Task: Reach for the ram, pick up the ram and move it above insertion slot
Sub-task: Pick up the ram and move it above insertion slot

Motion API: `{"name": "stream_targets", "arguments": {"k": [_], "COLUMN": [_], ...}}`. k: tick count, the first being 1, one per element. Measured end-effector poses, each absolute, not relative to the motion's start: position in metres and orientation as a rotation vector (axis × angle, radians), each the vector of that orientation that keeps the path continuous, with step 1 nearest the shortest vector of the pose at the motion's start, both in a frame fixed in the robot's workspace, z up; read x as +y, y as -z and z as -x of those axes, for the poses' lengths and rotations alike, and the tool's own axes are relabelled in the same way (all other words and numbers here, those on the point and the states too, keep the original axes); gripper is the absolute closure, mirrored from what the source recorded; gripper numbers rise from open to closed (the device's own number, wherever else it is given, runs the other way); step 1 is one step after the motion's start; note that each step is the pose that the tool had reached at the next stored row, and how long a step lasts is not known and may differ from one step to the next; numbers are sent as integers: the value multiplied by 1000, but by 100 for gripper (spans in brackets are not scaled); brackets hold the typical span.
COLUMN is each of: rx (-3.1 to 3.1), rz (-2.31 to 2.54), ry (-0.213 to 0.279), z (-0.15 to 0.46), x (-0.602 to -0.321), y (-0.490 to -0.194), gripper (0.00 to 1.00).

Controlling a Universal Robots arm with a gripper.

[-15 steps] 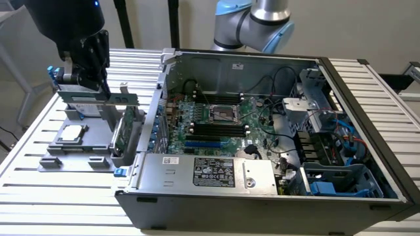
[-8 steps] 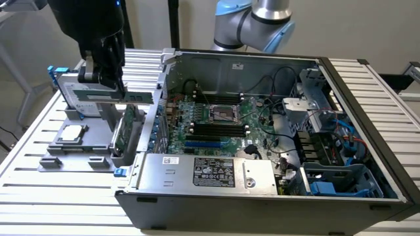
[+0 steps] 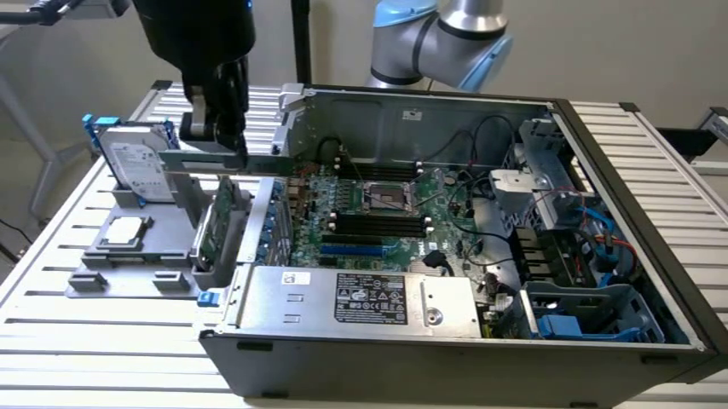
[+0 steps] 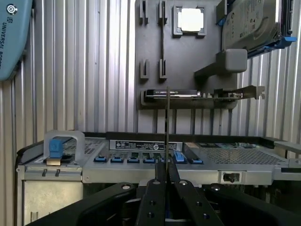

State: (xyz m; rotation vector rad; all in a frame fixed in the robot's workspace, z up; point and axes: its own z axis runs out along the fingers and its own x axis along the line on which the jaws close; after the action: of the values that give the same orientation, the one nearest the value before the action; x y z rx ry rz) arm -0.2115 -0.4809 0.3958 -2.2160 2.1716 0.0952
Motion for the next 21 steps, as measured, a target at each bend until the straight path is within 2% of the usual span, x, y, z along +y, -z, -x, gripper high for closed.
{"name": "stream_targets", "arguments": {"k": [16,21], "rx": [2167,2167], "rz": [2211,2211], "ry": [-108,-108], "z": [140,124], "x": [-473,-463], "y": [-396,-394], "gripper": [87,87]}}
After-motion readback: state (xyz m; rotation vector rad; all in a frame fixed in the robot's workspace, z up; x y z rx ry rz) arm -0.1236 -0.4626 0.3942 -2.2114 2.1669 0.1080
